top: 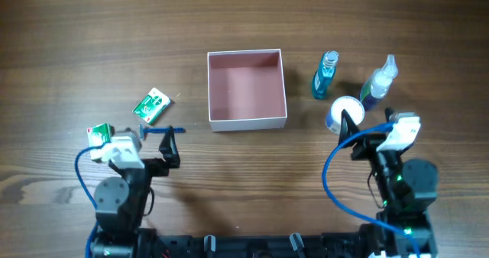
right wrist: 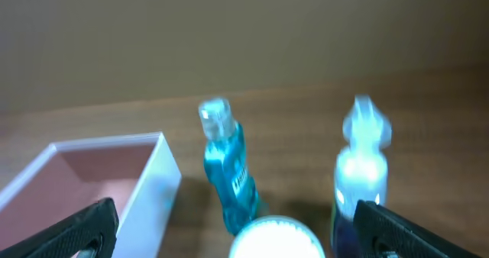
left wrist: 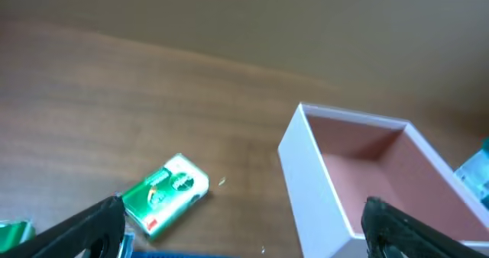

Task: Pack container
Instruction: 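Reach the right gripper to the blue Listerine bottle and grasp it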

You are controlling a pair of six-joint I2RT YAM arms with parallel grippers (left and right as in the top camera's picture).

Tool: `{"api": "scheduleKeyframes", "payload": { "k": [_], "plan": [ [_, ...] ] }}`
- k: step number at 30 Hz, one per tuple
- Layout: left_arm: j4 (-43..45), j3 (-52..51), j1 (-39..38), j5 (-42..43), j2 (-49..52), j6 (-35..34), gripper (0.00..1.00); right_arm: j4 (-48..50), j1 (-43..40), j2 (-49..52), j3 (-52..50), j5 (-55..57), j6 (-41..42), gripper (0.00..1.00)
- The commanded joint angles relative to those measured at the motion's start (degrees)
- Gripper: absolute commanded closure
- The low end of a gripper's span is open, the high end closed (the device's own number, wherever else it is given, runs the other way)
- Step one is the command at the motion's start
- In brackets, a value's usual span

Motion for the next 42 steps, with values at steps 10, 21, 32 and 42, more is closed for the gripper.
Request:
{"api": "scheduleKeyframes", "payload": {
  "k": [10, 21, 32, 42],
  "plan": [
    [-27.52, 41.83, -0.39, 0.63, 40.76, -2.03, 0.00, -46.36, -0.13, 47.50, 56.33, -2.73, -10.86, 0.00],
    [-32.41, 47.69, -0.39, 5.99, 50.71, -2.05, 0.00, -48.39, 2.71, 59.84, 63.54, 1.40, -7.56, 0.00],
    [-32.50, 47.69, -0.39, 5.99, 50.69, -2.05, 0.00, -47.52, 11.02, 68.65, 63.47, 10.82, 0.79, 0.00],
    [-32.54, 47.69, -0.39, 5.97, 50.71, -2.05, 0.00, -41.05, 10.93, 76.17, 63.47, 12.07, 5.51, 0.00]
  ]
}}
